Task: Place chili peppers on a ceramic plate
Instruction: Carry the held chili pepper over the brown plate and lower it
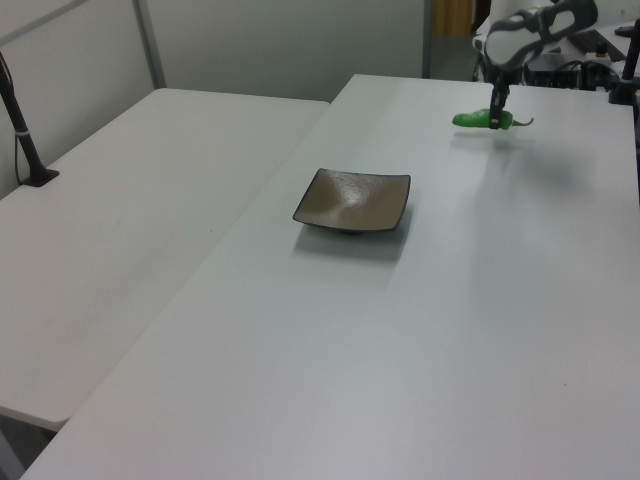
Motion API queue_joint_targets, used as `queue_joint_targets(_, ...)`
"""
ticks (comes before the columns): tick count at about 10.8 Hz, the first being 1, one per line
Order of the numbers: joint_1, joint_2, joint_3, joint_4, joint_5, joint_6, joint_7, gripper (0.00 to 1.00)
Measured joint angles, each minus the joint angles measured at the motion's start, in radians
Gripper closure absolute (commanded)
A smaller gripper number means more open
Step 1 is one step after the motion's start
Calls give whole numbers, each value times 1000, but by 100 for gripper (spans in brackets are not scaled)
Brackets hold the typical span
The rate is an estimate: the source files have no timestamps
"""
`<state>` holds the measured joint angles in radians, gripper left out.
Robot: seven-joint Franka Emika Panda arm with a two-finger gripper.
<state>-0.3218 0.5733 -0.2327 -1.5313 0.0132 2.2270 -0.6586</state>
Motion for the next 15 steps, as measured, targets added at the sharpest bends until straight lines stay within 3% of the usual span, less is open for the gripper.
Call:
queue_joint_targets(4, 128, -123, 6, 67, 54, -272, 112, 89)
queue_joint_targets(7, 258, -173, 9, 112, 81, -400, 431, 89)
queue_joint_targets(9, 351, -176, 12, 123, 105, -411, 655, 90)
queue_joint_targets(11, 427, -163, 42, 122, 112, -411, 792, 91)
queue_joint_targets(15, 450, -91, 161, 120, 113, -247, 1028, 88)
